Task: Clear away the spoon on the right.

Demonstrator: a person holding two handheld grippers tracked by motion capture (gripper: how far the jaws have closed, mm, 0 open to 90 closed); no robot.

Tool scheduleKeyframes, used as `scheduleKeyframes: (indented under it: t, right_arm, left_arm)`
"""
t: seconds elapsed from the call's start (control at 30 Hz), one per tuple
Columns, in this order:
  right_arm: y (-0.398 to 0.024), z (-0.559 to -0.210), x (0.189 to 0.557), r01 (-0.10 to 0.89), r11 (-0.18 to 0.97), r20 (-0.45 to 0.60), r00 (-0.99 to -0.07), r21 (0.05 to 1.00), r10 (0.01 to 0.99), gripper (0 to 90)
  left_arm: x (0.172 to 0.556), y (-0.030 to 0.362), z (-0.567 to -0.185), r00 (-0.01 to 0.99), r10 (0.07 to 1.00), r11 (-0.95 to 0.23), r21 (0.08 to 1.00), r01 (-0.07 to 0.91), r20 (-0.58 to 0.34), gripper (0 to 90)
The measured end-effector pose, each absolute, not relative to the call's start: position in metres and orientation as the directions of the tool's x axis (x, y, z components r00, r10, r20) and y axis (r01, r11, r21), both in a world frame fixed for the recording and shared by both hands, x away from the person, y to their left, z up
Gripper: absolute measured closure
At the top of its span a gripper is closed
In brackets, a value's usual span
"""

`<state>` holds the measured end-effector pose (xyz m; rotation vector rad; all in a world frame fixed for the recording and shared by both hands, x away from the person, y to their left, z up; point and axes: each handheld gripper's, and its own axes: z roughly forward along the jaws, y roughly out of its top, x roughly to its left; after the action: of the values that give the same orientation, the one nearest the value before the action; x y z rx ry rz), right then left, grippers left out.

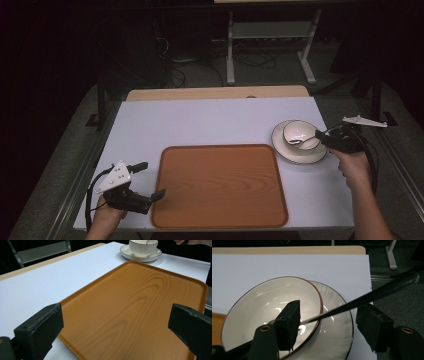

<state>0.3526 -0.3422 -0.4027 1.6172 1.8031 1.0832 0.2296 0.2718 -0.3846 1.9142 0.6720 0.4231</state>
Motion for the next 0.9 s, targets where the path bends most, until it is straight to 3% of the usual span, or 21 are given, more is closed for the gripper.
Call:
scheduleKeyframes:
  t: [0.4,0.9]
  right_arm:
    - [-0.341,-0.416,0.368,0.591,-0.048,0.186,-0.175,0.805,0.967,37.5]
    - [-0.332,-0.419,0.364,0.627,-0.029,0.204,-0.209,0.778,0.956,56.1]
  left_arm:
    - [0.231,0.272,-0.385,0.780,0.626,-0.325,0.907,0.267,-0.006,0.0]
    - [0.229,0.271,-0.385,0.784,0.621,-0.331,0.907,0.261,0.001,0.0]
